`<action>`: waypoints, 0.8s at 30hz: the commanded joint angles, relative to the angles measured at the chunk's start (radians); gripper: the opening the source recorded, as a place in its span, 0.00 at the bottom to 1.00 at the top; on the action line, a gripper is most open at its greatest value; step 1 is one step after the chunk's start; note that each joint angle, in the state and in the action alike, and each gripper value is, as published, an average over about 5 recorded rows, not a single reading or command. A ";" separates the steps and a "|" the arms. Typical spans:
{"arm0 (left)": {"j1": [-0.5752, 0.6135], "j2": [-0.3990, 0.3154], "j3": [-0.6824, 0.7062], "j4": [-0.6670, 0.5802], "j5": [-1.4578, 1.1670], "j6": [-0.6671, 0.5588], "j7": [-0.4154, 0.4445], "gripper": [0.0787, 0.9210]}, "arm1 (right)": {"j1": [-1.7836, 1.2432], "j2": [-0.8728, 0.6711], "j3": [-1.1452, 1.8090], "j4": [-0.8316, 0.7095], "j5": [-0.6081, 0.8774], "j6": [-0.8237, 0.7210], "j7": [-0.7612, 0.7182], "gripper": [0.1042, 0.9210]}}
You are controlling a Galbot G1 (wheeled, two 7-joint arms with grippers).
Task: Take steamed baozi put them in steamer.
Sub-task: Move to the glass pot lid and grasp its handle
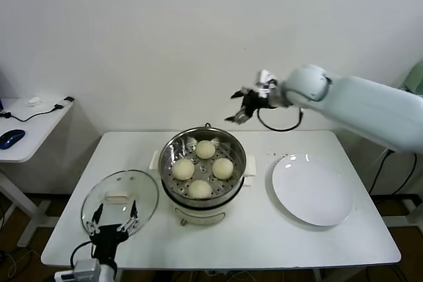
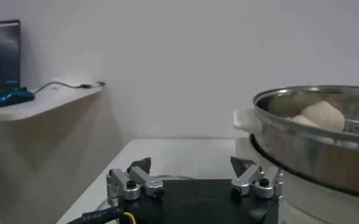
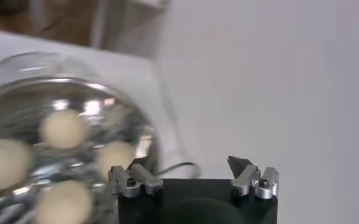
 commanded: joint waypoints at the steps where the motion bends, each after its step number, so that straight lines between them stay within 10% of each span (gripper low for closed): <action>1: -0.007 -0.003 0.003 -0.001 0.013 -0.011 -0.005 0.88 | -0.649 -0.385 0.688 0.076 -0.198 0.151 0.312 0.88; 11: -0.070 0.035 -0.015 0.041 0.000 -0.047 0.024 0.88 | -1.626 -0.156 1.681 0.099 -0.340 0.306 0.284 0.88; 24: -0.099 0.072 -0.023 0.116 0.099 -0.182 0.034 0.88 | -1.966 0.267 1.818 0.110 -0.398 0.648 0.310 0.88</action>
